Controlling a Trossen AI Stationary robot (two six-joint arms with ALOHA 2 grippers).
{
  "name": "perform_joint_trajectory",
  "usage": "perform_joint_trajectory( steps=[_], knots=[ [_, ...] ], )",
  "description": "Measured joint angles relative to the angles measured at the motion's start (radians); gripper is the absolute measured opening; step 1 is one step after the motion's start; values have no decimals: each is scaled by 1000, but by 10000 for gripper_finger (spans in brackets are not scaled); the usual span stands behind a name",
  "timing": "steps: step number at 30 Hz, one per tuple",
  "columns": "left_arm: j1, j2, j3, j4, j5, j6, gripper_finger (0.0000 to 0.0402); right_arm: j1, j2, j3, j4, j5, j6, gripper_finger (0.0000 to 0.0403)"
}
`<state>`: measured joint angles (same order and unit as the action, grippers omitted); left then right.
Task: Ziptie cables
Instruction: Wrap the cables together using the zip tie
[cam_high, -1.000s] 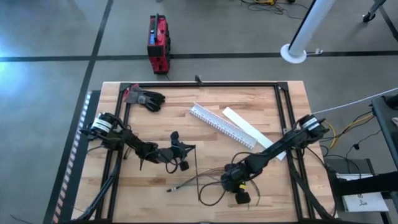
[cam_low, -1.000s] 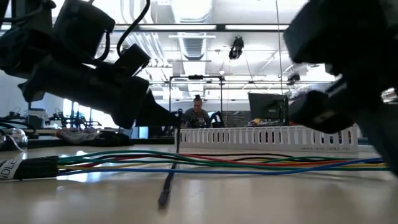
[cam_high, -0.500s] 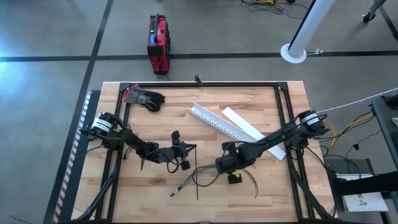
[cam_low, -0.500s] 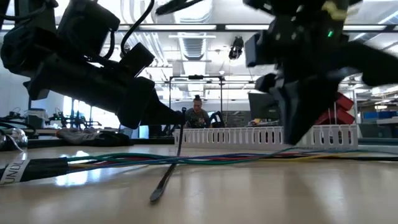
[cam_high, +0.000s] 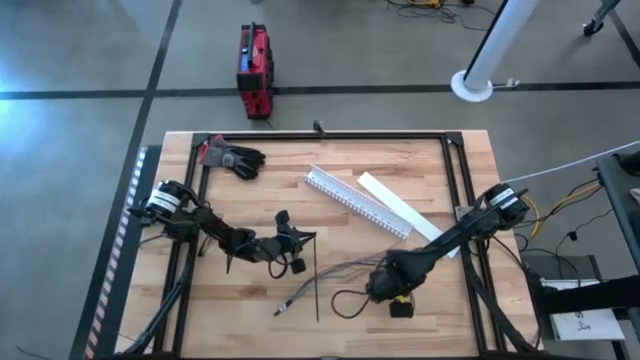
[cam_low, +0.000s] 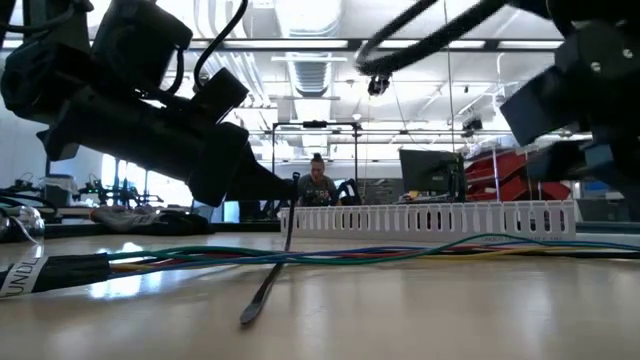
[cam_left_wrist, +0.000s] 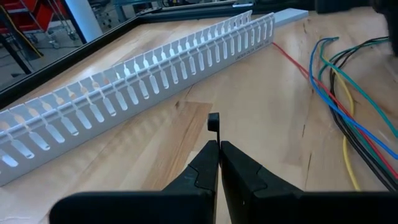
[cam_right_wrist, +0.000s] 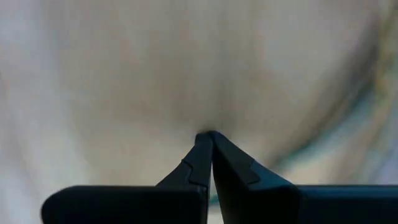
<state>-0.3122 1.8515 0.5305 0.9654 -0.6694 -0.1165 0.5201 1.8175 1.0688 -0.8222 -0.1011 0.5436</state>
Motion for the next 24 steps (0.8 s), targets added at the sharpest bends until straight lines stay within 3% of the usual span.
perform_joint_trajectory(
  steps=[7, 13, 15, 19, 24],
  knots=[
    [0, 0, 18, -4, 5, 3, 0, -105, 0, -5, -110, 157, -204, 0],
    [0, 0, 21, -5, 24, -3, 0, -237, 7, 3, -97, 498, -412, 0],
    [1, 2, 19, -9, 32, -15, 0, -276, 6, 16, -92, 549, -475, 0],
    [2, 7, 22, -32, 33, -24, 0, -330, 6, 64, -93, 568, -567, 0],
    [3, 7, 27, -40, 33, -24, 0, -311, -24, 138, -56, 538, -635, 0]
  ],
)
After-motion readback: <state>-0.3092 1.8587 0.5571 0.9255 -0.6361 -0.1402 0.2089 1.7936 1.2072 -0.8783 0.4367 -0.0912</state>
